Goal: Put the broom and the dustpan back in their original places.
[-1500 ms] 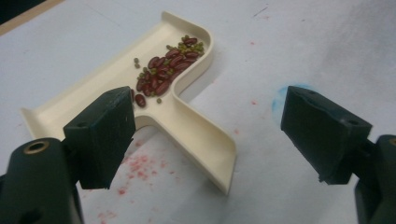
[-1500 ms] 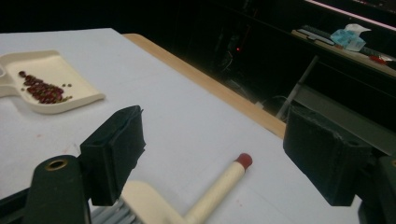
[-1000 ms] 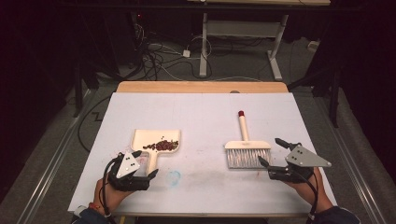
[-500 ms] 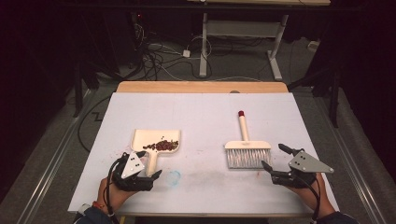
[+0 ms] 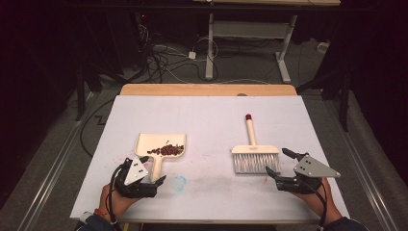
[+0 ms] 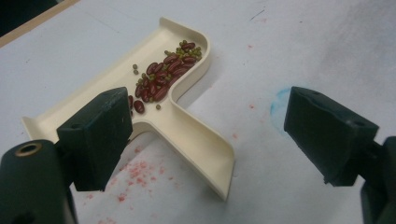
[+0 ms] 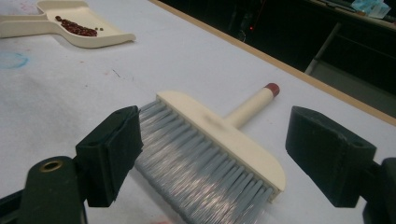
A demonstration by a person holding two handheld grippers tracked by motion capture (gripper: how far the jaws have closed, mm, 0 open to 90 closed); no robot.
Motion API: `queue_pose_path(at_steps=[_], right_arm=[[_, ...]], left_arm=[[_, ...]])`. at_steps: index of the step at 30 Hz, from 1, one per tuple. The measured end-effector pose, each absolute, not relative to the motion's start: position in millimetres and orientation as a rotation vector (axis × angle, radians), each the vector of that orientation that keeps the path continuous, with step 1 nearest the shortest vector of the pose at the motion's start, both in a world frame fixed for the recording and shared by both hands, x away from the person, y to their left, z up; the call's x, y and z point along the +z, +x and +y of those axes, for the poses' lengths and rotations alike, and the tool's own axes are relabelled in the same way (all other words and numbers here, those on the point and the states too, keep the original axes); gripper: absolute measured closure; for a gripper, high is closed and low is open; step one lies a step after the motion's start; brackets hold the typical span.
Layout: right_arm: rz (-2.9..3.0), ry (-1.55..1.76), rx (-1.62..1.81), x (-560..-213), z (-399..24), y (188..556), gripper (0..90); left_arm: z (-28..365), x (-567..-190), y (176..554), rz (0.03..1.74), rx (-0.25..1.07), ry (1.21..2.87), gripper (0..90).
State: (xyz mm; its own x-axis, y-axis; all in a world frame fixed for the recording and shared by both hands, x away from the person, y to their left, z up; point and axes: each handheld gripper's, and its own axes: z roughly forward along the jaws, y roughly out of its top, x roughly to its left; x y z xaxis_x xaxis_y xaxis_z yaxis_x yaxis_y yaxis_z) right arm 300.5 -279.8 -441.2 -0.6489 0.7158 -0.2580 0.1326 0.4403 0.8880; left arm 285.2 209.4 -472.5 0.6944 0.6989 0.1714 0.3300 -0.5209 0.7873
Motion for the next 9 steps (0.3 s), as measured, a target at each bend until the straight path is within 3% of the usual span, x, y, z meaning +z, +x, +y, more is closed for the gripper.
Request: queue_pose_path(at_steps=[9], right_arm=[[2.066, 0.714, 1.171, -441.4, -276.2, 302.3, 19.3]], left_arm=[[209.6, -471.8, 285.5, 0.785, 0.631, 2.135, 14.9]])
